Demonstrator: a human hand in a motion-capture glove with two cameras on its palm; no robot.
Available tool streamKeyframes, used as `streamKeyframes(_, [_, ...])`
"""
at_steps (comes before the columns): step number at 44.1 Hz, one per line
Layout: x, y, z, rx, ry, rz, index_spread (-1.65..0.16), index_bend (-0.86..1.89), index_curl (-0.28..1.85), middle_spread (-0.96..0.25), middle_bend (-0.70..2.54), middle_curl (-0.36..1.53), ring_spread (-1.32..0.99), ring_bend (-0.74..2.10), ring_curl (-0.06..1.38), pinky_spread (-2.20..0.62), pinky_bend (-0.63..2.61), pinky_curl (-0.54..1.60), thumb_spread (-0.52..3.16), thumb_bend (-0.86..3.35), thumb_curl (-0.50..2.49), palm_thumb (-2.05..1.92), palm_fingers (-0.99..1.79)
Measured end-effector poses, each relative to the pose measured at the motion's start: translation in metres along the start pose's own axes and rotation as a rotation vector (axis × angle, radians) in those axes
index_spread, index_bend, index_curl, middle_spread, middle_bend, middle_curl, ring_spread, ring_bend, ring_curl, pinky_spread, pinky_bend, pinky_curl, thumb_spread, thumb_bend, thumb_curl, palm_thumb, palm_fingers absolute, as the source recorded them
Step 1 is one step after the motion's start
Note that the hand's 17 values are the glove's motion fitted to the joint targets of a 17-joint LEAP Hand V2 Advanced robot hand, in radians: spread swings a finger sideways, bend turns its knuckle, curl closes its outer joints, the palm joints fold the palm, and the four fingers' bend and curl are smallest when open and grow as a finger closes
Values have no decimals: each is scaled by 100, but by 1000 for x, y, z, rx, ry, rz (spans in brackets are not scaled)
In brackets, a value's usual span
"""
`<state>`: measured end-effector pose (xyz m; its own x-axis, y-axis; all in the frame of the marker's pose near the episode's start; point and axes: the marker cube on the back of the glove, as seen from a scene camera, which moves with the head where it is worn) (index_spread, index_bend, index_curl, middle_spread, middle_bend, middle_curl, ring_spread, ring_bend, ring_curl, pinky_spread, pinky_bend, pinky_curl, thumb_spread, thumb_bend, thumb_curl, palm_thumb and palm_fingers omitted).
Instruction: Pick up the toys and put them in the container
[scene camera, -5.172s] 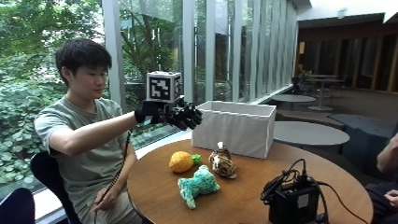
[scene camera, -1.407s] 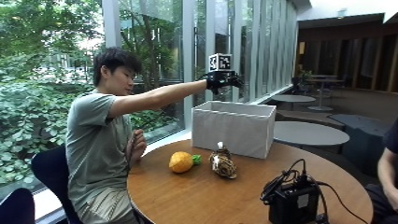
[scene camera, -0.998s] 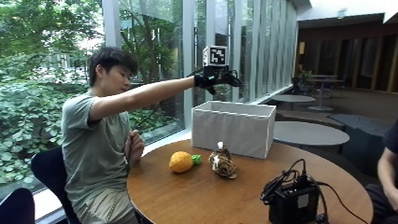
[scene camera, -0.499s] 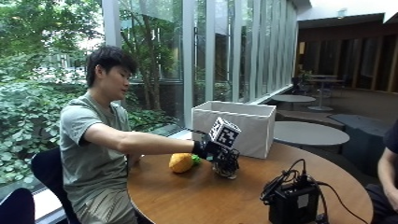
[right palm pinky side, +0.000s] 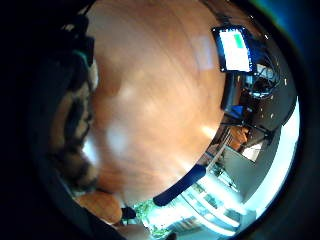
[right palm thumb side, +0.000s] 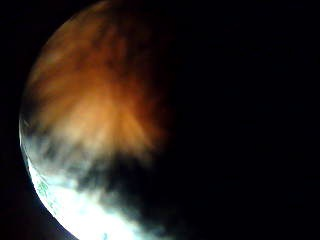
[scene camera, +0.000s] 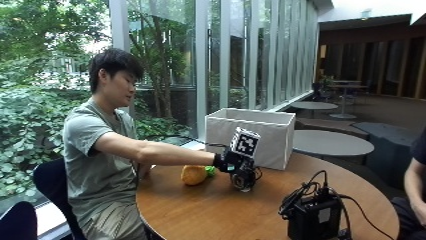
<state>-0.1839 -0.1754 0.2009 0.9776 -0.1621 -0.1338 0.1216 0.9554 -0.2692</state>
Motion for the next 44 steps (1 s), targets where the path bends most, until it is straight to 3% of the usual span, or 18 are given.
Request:
streamKeyframes(5, [-3,1,1,12,39,-31,-22,36,38,-22,56,61,-35,82,46,-27,65,33,123,29,65,75,100])
streamKeyframes(6, [-4,2,0,9,26,-35,-21,34,37,-23,54,61,-35,81,46,-27,65,32,120,28,66,76,94])
streamKeyframes(10, [5,14,-14,-23,42,-71,-25,51,46,-24,65,67,-36,84,49,-29,65,35,107,27,72,77,113])
streamKeyframes(18, [-7,45,-68,-42,27,-149,-30,74,62,-26,77,76,-39,90,56,-28,70,39,95,24,82,73,105])
streamKeyframes(23, [23,67,-116,12,191,-214,-32,85,72,-27,84,82,-43,96,60,-28,74,42,89,23,88,70,101])
streamKeyframes(29, [-67,89,-204,165,67,-185,-34,93,82,-28,92,89,-47,103,66,-28,80,46,82,24,96,69,95])
streamKeyframes(30, [-77,93,-216,186,70,-178,-34,89,83,-33,81,86,-48,102,67,-28,83,47,86,26,96,71,70])
streamKeyframes(31, [-85,96,-227,207,76,-178,-33,97,88,-30,94,92,-47,109,71,-28,84,50,81,24,98,69,91])
streamKeyframes(38, [-143,109,-293,374,151,-225,-35,100,94,-30,100,96,-50,112,73,-28,89,50,74,24,106,65,91])
streamKeyframes(44, [-190,105,-318,419,189,-296,-35,102,99,-29,104,98,-49,115,77,-28,93,52,67,24,113,63,92])
